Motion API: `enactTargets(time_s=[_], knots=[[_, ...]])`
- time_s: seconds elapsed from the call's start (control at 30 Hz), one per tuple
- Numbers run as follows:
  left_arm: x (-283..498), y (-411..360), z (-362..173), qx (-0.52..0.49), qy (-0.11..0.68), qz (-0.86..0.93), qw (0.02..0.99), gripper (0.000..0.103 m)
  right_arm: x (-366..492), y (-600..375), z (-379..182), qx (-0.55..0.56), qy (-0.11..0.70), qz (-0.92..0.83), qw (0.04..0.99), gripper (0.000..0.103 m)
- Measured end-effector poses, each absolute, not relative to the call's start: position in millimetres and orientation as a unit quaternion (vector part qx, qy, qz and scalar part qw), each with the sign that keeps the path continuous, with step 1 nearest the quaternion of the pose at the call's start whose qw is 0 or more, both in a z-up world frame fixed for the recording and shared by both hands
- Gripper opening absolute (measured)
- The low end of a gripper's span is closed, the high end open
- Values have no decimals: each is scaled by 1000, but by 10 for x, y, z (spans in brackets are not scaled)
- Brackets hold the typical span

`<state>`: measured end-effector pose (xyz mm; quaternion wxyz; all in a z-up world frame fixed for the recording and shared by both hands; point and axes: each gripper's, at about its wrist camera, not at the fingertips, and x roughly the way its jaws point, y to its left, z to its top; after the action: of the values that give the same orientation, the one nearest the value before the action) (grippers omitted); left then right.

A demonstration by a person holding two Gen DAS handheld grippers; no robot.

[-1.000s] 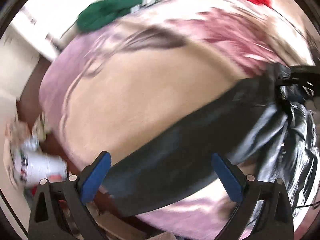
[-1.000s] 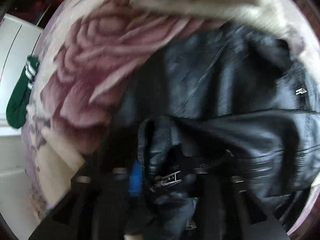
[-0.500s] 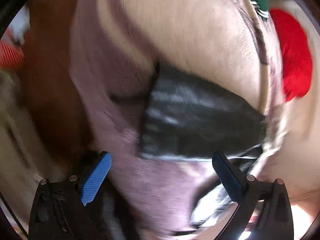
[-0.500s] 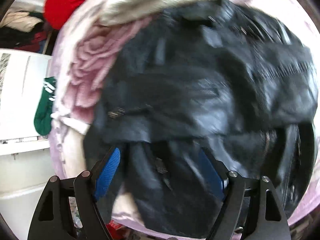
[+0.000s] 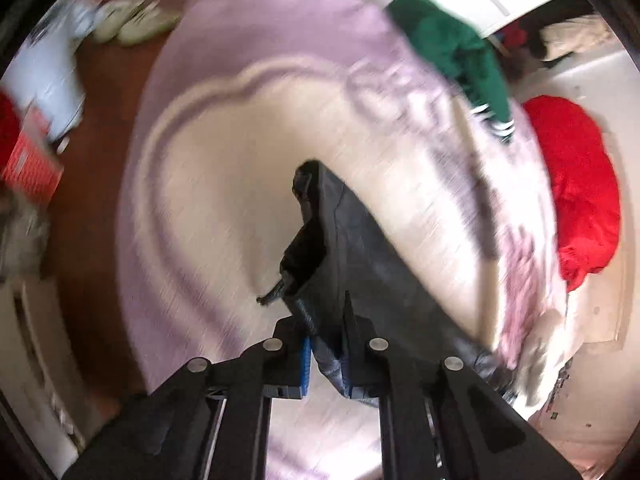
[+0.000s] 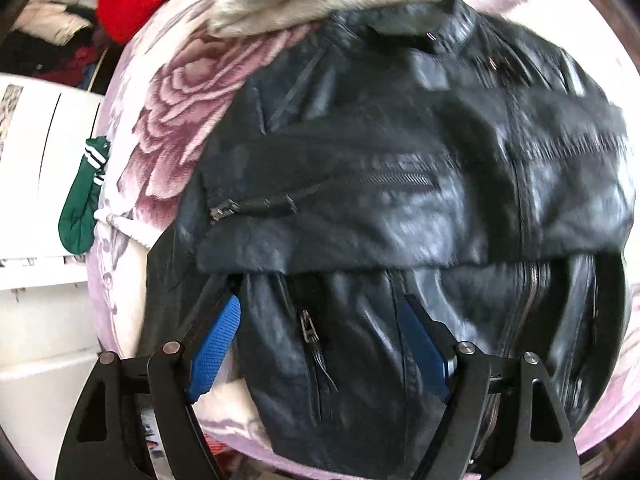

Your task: Fold large clothes

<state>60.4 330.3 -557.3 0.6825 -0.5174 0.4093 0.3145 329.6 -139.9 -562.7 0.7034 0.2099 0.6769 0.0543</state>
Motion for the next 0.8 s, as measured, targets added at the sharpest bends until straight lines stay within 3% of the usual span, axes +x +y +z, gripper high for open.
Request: enactTargets(time_s=[0.17,0.27,0.33,0.43,0.5,0.53,0.8], knots=[[863,3596,-5808,-524,418,280,687,9,3520,-1146,-5741,190,665,67,719,83],[631,3494,-5978,-549,437,263,662,16,3655,-986,-5986,161,666,60,725,83],[372,3451,-6126,-585,435,243,640,21,3720,-850,-6363,119,719,54,683,83],[161,3268,-6168,-620,434,223,614,33,3781,-868,-6353,125,727,55,673,83],[81,3104,-6167,-645,424,188,607,59,3768,-970,-6208,151,714,63,681,83],[85,3012,-6143,-652,419,175,607,64,3735,-1050,-6120,168,706,63,685,83],[853,2665,-6596,-712,381,163,567,66,3399,-1483,-5879,214,680,19,701,83]])
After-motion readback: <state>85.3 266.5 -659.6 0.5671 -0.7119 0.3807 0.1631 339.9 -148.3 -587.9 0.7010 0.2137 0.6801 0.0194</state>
